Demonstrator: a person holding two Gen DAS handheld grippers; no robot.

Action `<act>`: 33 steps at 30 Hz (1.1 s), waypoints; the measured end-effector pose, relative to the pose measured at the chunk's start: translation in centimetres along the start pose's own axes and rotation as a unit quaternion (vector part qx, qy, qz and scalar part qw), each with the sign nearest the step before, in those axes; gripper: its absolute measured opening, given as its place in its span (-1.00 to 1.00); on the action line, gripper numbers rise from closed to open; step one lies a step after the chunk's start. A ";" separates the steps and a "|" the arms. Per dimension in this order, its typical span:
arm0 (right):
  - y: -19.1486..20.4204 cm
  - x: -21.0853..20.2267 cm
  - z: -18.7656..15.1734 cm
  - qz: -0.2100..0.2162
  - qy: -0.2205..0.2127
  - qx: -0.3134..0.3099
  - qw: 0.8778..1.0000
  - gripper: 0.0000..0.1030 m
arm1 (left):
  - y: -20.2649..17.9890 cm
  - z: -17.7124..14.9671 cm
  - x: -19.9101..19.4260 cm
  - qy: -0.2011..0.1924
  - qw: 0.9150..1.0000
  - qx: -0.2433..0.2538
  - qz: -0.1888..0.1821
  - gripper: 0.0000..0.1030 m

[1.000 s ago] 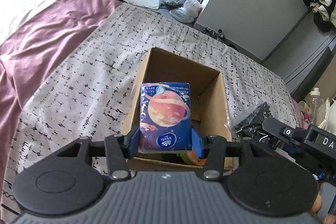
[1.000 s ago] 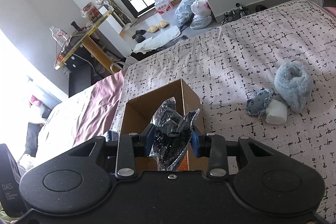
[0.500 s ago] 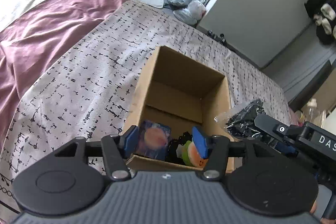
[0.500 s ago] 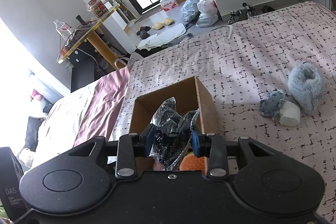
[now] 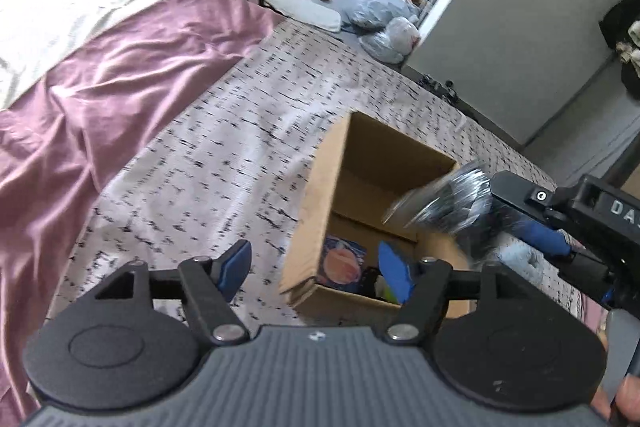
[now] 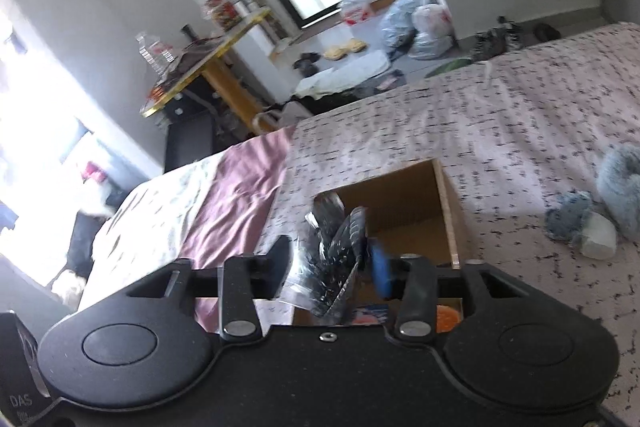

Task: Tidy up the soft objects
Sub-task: 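Carry the pack and plastic bag over the box and release both inside, then withdraw both open tools from the box toward the slipper and sock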

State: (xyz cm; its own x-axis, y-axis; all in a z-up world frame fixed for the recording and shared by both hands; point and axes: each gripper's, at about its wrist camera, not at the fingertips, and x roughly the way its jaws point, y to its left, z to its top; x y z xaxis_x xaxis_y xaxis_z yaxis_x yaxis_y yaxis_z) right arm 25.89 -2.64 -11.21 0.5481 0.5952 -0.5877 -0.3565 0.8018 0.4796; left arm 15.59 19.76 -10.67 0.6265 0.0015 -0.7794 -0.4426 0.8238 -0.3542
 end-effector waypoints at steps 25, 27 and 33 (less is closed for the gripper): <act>-1.4 -5.6 -2.1 -0.036 -0.020 -0.025 0.999 1.00 | -2.4 -1.2 -4.4 -0.077 0.995 0.012 -0.060 0.83; -1.6 -6.1 -2.3 -0.034 -0.023 -0.026 0.999 1.00 | -3.0 -1.3 -4.9 -0.078 0.995 0.021 -0.060 0.94; -2.8 -7.9 -2.6 -0.036 -0.033 -0.033 0.998 1.00 | -4.1 -2.1 -5.5 -0.069 0.996 0.030 -0.053 0.94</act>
State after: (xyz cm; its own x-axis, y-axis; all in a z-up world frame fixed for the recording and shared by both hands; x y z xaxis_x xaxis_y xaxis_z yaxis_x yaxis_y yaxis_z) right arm 20.61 -9.45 -9.64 0.6227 0.5325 -0.5733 -0.3617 0.8456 0.3926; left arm 12.64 15.14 -6.04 0.7517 -0.0116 -0.6594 -0.3340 0.8555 -0.3958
